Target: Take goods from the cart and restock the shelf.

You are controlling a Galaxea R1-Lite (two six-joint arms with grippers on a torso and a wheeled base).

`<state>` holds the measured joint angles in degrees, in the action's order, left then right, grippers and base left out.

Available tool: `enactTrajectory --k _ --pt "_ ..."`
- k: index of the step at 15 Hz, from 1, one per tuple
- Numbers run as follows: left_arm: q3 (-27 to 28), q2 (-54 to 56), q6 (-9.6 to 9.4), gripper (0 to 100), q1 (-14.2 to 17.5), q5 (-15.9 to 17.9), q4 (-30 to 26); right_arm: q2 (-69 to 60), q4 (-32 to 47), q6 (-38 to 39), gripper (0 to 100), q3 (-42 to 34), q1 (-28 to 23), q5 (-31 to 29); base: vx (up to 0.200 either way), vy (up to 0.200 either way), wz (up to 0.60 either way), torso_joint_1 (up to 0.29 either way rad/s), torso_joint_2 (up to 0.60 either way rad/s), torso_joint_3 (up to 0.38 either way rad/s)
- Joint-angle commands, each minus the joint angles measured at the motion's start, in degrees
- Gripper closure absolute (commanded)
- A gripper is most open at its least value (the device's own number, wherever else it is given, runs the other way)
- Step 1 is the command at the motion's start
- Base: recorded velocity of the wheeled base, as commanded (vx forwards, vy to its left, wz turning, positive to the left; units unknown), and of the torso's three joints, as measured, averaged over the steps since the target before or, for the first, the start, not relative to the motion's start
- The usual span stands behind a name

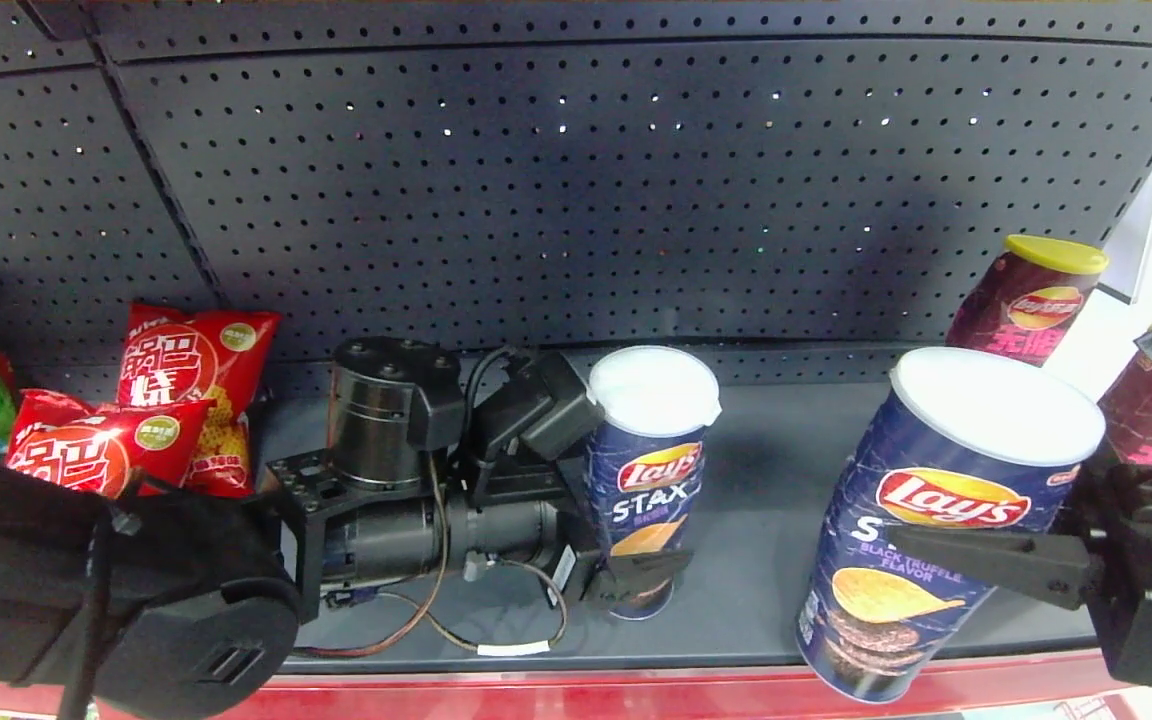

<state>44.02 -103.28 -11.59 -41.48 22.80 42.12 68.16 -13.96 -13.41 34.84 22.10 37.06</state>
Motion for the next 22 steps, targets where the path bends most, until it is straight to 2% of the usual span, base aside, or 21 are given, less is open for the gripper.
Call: enactTrajectory --k 1,4,6,7,8,9,10,11,12,13,14,15,16,17,18,20,22 --pt "-1.2 1.7 0.08 0 0.5 0.1 0.2 0.0 0.0 0.0 100 -0.2 0.0 0.0 0.0 0.0 0.0 0.0 0.0 0.0" --pt "-5.2 9.3 0.52 0 1.2 0.0 0.2 0.0 0.0 0.0 100 -0.7 0.0 0.0 0.0 0.0 0.0 0.0 0.0 0.0" --pt "-10.4 17.5 0.61 0 1.3 -0.6 0.0 0.1 0.1 0.0 100 -0.9 0.0 -0.1 0.0 0.0 0.0 0.0 0.0 0.0" --pt "-13.8 22.9 0.69 0 1.5 -2.9 -0.3 0.5 0.0 0.0 100 -1.2 0.0 0.0 0.0 0.0 0.0 0.0 0.0 0.0" --pt "-15.9 27.3 1.49 0 1.9 -6.7 -0.5 0.6 0.0 0.0 100 -1.3 -0.1 0.0 0.0 0.0 0.0 0.0 0.0 0.0" --pt "-17.5 32.2 3.77 0 4.7 -10.8 -0.5 0.6 0.0 0.0 100 -1.3 -0.1 0.0 0.0 0.0 0.0 0.0 0.0 0.0" --pt "-17.7 33.2 4.21 0 5.4 -11.5 -0.6 0.7 0.0 0.0 100 -1.3 -0.1 0.0 0.0 0.0 0.0 0.0 0.0 0.0" --pt "-17.7 40.4 5.27 0 13.7 -14.1 -3.0 0.8 0.0 0.0 100 -0.7 -0.2 -0.1 0.0 0.0 0.0 0.0 0.0 0.0" --pt "-17.5 43.0 5.27 0 18.3 -14.3 -3.4 0.9 0.0 0.1 100 -0.6 -0.2 -0.1 0.0 0.0 0.0 0.0 0.0 0.0" --pt "-17.7 47.2 5.18 0 25.4 -15.5 -3.6 1.5 0.0 0.1 100 -0.2 -0.3 -0.1 0.0 0.0 0.0 0.0 0.0 0.0" --pt "-18.4 50.8 5.18 0 30.8 -17.3 -4.0 1.9 -0.1 0.1 100 0.1 -0.3 -0.1 0.0 0.0 0.0 0.0 0.0 0.0" --pt "-21.3 55.7 5.18 0 36.7 -17.4 -5.0 2.2 -0.1 0.2 100 0.3 -0.3 -0.1 0.0 0.0 0.0 0.0 0.0 0.0" --pt "-23.9 58.9 5.18 0 38.8 -17.4 -5.2 2.6 -0.2 0.2 100 0.6 -0.3 -0.1 0.0 0.0 0.0 0.0 0.0 0.0" --pt "-30.6 65.8 4.47 0 42.3 -18.0 -5.4 3.4 -1.1 0.2 100 1.1 -0.3 -0.1 0.0 0.0 0.0 0.0 0.0 0.0" --pt "-33.6 70.6 3.16 0 44.8 -18.0 -6.4 3.7 -1.9 0.6 100 1.2 -0.2 0.0 0.0 0.0 0.0 0.0 0.0 0.0" --pt "-38.4 78.8 3.07 0 45.5 -17.5 -12.3 4.3 -2.9 1.5 100 1.2 -0.2 0.0 0.0 0.0 0.0 0.0 0.0 0.0" --pt "-42.0 92.6 3.16 0 45.4 -17.5 -24.5 5.1 -4.1 1.8 100 1.6 -0.2 0.0 0.0 0.0 0.0 0.0 0.0 0.0"
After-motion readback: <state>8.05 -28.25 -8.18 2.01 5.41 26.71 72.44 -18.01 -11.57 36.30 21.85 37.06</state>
